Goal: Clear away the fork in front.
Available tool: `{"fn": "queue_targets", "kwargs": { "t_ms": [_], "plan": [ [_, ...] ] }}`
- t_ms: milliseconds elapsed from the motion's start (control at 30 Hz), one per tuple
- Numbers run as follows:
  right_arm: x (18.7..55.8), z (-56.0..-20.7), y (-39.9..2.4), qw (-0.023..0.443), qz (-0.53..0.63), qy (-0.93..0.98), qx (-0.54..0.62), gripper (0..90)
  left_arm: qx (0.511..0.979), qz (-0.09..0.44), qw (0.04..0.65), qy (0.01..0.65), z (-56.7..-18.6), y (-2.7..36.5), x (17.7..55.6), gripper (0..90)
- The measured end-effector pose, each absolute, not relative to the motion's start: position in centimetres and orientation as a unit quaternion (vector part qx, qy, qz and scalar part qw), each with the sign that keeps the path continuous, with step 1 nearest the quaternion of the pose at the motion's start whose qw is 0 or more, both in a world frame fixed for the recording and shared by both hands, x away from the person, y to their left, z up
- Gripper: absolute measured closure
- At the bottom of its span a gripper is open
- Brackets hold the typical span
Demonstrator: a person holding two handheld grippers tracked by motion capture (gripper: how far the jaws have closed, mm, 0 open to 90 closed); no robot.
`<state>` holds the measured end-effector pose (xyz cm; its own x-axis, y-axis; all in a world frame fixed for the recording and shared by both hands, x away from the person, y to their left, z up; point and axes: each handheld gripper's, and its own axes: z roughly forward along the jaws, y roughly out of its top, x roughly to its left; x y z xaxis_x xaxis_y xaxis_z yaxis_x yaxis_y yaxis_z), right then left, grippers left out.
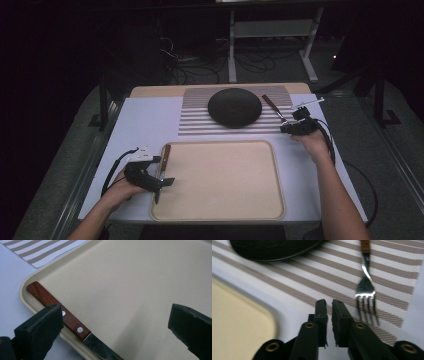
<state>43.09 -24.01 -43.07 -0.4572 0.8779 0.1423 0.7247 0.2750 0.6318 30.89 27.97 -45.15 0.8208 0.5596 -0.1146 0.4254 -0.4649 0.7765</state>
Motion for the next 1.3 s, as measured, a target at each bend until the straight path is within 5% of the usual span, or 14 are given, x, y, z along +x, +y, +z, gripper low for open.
{"fn": "queue_targets", "kwargs": {
  "t_ms": [533,1133,1300],
  "plan": [
    [35.8,-42.5,-21.0,0.127,0.356,0.806,0.456,28.6,0.852,0.082,0.434,0.283,-44.9,27.9,30.7,0.0],
    [28.8,-44.8,-19.5,0.138,0.374,0.806,0.438,0.5,0.853,0.083,0.436,0.275,-44.8,27.7,30.6,0.0],
    [28.0,-45.0,-19.1,0.144,0.377,0.807,0.431,0.0,0.853,0.082,0.436,0.274,-44.8,27.7,30.5,0.0]
  ]
}}
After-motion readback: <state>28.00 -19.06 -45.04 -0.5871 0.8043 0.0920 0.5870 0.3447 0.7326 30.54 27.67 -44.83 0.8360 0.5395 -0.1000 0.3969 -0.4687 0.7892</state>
